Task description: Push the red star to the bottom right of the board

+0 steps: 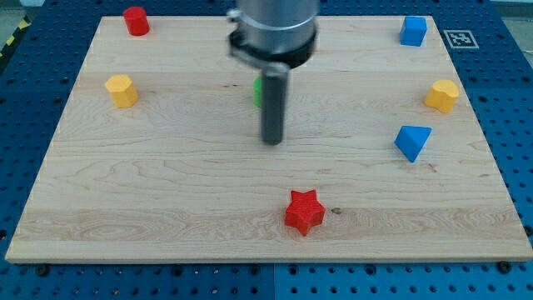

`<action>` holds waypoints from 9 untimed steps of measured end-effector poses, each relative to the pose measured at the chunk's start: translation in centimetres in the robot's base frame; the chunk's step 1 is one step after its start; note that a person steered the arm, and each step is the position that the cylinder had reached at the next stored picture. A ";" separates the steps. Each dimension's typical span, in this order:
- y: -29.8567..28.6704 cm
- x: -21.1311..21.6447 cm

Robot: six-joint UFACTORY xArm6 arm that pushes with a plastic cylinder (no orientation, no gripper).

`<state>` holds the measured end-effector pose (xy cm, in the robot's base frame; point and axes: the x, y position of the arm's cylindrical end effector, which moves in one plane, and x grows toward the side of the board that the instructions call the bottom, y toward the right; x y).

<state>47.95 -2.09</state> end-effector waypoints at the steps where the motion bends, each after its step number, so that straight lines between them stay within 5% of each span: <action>1: -4.7 6.1; 3: -4.4 9.9; 9: 19.1 10.1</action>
<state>58.02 17.00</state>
